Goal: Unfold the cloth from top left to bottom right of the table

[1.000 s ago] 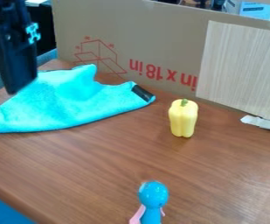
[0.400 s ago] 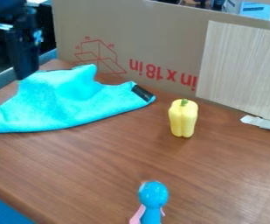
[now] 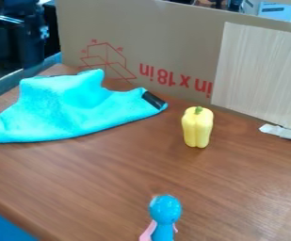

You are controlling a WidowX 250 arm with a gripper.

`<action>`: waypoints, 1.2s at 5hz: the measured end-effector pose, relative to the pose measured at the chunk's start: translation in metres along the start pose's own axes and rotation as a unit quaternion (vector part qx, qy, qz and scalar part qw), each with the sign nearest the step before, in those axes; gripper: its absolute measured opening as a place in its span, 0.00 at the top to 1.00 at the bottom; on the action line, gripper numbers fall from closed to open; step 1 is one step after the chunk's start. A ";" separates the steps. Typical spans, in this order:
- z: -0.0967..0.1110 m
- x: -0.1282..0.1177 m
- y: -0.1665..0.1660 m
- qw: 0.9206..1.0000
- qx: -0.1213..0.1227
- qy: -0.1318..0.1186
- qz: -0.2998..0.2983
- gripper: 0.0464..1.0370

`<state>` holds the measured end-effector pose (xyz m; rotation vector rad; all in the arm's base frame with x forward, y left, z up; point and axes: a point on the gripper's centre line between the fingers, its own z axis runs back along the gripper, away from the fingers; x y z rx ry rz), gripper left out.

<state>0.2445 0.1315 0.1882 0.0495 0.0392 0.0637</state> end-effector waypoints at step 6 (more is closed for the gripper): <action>-0.025 0.086 0.056 0.987 0.022 -0.011 -0.157 0.04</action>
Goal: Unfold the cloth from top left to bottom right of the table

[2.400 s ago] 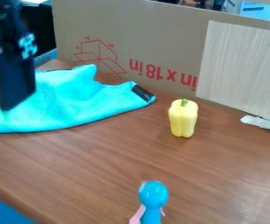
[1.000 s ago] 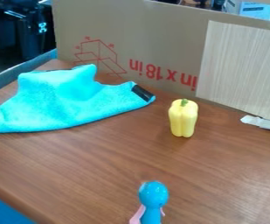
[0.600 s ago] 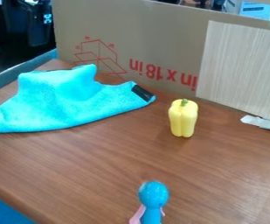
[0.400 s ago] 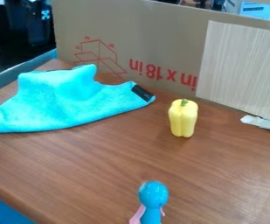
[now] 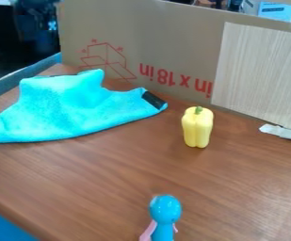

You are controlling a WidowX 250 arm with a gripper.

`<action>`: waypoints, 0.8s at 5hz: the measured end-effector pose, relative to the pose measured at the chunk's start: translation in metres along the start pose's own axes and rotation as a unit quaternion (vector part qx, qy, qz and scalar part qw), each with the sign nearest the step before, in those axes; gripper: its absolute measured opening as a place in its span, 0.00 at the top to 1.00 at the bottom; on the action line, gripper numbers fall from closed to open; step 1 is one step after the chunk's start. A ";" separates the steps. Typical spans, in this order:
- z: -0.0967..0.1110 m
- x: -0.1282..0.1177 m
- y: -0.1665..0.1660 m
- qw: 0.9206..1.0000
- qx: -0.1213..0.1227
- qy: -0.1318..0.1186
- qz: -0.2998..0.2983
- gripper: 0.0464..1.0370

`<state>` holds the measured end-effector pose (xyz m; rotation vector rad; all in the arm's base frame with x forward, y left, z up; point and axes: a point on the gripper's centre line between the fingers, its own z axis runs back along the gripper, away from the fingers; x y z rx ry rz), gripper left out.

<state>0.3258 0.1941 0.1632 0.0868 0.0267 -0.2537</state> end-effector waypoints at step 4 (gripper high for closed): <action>-0.020 0.033 0.030 0.994 0.032 -0.073 -0.081 0.04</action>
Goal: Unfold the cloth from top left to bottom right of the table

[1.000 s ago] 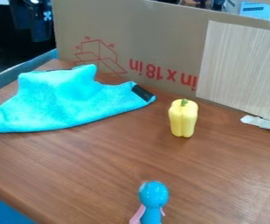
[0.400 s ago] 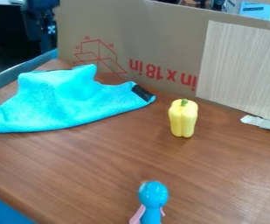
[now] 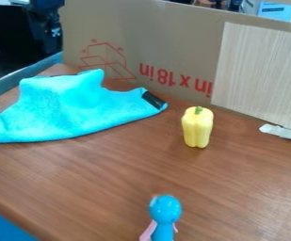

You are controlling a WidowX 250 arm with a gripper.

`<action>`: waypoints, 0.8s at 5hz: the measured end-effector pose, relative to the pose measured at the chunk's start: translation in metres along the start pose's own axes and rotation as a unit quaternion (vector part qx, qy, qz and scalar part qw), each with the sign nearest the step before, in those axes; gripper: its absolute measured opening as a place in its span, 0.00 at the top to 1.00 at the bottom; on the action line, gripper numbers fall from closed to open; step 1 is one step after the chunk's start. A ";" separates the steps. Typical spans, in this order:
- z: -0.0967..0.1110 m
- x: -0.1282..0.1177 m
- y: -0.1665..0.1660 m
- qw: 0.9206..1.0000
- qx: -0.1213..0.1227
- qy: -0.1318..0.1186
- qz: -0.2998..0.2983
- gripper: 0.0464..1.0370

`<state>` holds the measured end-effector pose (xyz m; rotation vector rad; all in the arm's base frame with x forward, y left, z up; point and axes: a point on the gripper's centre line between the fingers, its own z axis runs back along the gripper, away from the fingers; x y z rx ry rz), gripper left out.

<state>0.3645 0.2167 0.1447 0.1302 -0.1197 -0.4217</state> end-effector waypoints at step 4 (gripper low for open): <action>-0.040 0.011 0.019 0.998 0.011 0.057 0.030 0.04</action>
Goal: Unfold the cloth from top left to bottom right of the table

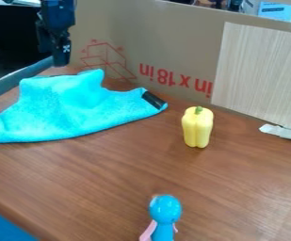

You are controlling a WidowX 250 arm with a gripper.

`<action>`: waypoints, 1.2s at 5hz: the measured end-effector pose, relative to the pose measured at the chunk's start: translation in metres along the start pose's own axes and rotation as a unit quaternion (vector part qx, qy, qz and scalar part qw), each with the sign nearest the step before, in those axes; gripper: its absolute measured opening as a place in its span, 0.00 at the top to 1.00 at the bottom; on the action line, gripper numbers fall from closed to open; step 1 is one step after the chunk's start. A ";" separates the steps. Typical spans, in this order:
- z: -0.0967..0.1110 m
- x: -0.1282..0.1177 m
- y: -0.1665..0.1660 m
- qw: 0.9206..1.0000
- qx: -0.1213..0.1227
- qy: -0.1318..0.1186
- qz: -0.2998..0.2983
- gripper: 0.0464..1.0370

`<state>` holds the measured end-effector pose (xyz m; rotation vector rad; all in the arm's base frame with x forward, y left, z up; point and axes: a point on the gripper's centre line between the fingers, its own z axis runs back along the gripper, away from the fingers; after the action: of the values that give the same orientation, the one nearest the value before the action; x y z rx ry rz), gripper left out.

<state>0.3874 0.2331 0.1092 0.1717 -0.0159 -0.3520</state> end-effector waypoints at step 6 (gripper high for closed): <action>-0.037 0.000 -0.019 0.998 -0.018 0.051 -0.022 0.04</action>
<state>0.3826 0.2220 0.0692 0.1548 0.0951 -0.3862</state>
